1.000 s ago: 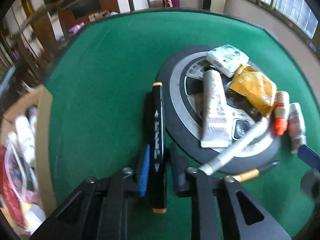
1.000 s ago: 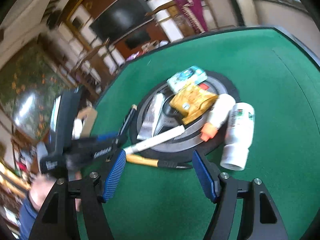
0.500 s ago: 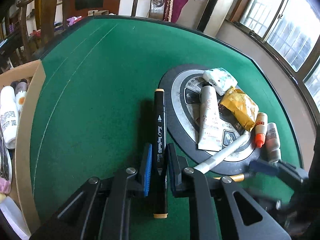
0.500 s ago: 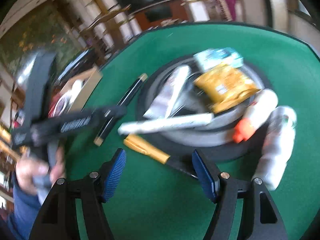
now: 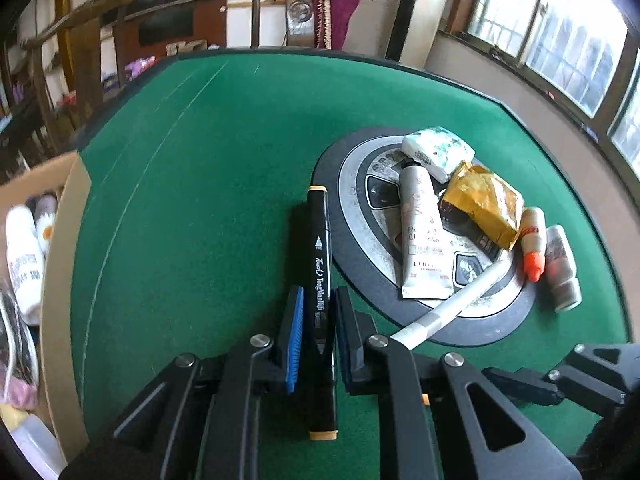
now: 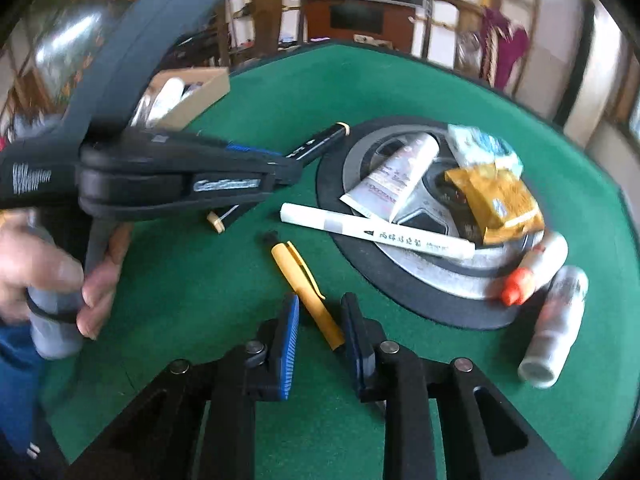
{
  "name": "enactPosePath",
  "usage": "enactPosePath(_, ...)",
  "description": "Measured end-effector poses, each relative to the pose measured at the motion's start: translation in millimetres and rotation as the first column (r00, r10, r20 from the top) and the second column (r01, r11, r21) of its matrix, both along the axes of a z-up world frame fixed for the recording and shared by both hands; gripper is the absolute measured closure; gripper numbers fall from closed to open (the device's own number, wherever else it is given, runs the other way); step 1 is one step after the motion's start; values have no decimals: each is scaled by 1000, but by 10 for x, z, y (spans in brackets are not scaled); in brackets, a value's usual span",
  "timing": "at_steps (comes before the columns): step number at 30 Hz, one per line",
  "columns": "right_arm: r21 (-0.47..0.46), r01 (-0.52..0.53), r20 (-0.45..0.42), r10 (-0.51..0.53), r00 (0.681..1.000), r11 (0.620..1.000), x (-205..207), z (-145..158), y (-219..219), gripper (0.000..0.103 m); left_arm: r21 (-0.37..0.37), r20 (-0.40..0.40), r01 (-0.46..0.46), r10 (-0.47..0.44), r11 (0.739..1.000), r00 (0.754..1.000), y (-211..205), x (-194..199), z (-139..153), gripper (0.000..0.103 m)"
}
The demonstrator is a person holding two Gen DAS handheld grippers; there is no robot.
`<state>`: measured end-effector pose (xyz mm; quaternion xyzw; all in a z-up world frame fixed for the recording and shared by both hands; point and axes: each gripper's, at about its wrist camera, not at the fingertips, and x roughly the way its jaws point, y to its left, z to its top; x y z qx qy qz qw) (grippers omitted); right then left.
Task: Organize objects
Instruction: 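Grasp the black marker with the left gripper while the right gripper approaches the yellow-handled pen, then grasp the yellow pen with the right gripper and lift it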
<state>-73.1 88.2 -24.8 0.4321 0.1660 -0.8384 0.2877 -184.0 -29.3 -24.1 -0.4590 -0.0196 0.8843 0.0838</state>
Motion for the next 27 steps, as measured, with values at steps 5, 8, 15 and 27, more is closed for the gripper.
enactPosePath(5,-25,-5,20,5,1000,1000,-16,-40,62,78,-25,-19,1,-1,1000,1000,14,9,-5,89)
enactPosePath(8,-30,-4,36,5,999,1000,-44,-18,90,79,-24,-12,-2,2,1000,1000,3,1,-1,89)
enactPosePath(15,-132,96,68,-87,994,987,-55,73,218,94,64,4,-40,40,997,999,-145,4,17,89)
enactPosePath(27,-361,206,131,-169,977,910,-87,328,533,94,184,-143,-38,65,982,988,-213,178,325,89)
